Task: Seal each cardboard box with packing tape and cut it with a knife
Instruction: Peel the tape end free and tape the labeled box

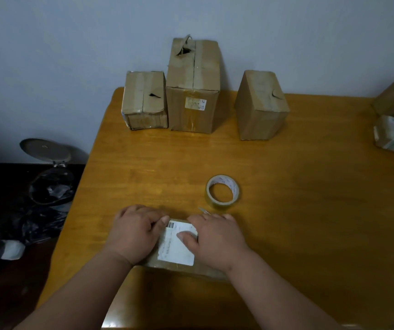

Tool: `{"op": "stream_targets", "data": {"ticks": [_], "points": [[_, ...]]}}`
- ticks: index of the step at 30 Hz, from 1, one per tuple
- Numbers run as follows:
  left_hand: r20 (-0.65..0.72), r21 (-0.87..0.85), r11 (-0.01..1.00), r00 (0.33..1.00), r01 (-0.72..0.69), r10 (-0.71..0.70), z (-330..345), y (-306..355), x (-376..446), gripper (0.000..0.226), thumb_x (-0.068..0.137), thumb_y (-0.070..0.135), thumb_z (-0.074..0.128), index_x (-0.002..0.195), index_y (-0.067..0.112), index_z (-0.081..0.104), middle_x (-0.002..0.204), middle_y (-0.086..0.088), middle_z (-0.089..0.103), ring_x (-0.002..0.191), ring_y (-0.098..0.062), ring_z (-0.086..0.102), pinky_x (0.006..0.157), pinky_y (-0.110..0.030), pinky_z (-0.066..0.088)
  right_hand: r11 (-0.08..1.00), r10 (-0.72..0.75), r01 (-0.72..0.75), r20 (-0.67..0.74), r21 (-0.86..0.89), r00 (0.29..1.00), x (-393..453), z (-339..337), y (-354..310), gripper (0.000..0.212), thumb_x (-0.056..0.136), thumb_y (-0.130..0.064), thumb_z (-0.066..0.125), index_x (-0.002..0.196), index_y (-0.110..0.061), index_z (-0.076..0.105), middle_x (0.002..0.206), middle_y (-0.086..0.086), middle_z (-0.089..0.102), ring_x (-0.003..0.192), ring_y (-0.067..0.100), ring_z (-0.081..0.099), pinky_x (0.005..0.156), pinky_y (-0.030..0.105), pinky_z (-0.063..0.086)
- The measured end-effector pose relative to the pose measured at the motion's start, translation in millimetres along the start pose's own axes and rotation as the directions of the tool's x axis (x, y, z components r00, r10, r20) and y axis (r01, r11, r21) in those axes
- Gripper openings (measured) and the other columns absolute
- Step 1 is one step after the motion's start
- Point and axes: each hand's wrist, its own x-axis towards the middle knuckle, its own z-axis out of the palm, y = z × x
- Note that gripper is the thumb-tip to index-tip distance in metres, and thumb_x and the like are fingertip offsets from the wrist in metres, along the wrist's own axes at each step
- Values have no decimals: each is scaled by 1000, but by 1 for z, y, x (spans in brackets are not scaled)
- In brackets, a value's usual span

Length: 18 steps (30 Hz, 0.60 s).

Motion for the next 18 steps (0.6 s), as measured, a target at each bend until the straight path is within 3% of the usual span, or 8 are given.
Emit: {"op": "stream_targets", "data": {"ticks": [2, 4, 8, 11, 13, 15, 18], "points": [[45, -11, 997, 996, 78, -78, 1, -5, -4, 45, 94, 61, 36, 128, 43, 60, 135, 16, 56, 126, -16, 44, 103, -39, 33, 997, 77, -76, 70, -7, 995, -1, -4, 7, 55, 82, -81, 28, 92, -31, 49, 94, -7, 60, 90, 17, 55, 80, 40, 38], [79, -138, 974, 982, 182, -173, 3, -7, -10, 66, 84, 71, 37, 138, 37, 53, 145, 5, 48, 128, -22, 44, 103, -40, 40, 994, 111, -111, 129, -9, 985, -3, -6, 11, 58, 75, -87, 30, 80, -31, 43, 78, -12, 52, 77, 14, 52, 67, 36, 37], [156, -407, 818, 913, 406, -376, -3, -5, -20, 89, 70, 78, 47, 145, 31, 40, 132, -9, 58, 112, -27, 59, 92, -41, 51, 985, 124, -151, 253, 89, 960, -7, -9, 15, 55, 78, -84, 36, 88, -32, 47, 82, -12, 53, 81, 13, 55, 59, 31, 41], [299, -476, 779, 908, 408, -293, -16, 2, -27, 97, 65, 84, 55, 148, 41, 30, 134, 3, 47, 120, -27, 53, 94, -43, 49, 974, 143, -183, 267, 132, 953, -12, -12, 17, 52, 81, -81, 37, 89, -31, 46, 85, -10, 54, 81, 13, 55, 61, 32, 43], [350, -503, 762, 902, 408, -252, -18, 11, -32, 94, 66, 67, 75, 146, 44, 31, 133, 3, 45, 117, -28, 55, 92, -45, 52, 974, 162, -195, 248, 112, 955, -17, -10, 14, 51, 82, -80, 38, 88, -30, 44, 86, -9, 56, 80, 14, 54, 60, 32, 41], [341, -546, 714, 895, 438, -288, -13, 14, -35, 74, 76, 46, 78, 139, 41, 40, 128, -6, 53, 107, -28, 62, 87, -48, 56, 977, 162, -188, 233, 97, 959, -20, -8, 10, 52, 84, -79, 38, 94, -29, 48, 98, -5, 62, 90, 18, 58, 65, 34, 45], [399, -630, 596, 866, 497, -301, -13, 14, -30, 51, 83, 32, 76, 127, 41, 52, 116, -6, 61, 89, -26, 70, 66, -40, 61, 961, 142, -209, 322, 184, 936, -22, -16, 15, 62, 85, -71, 47, 124, -24, 52, 127, 1, 59, 113, 23, 56, 85, 37, 49]]}}
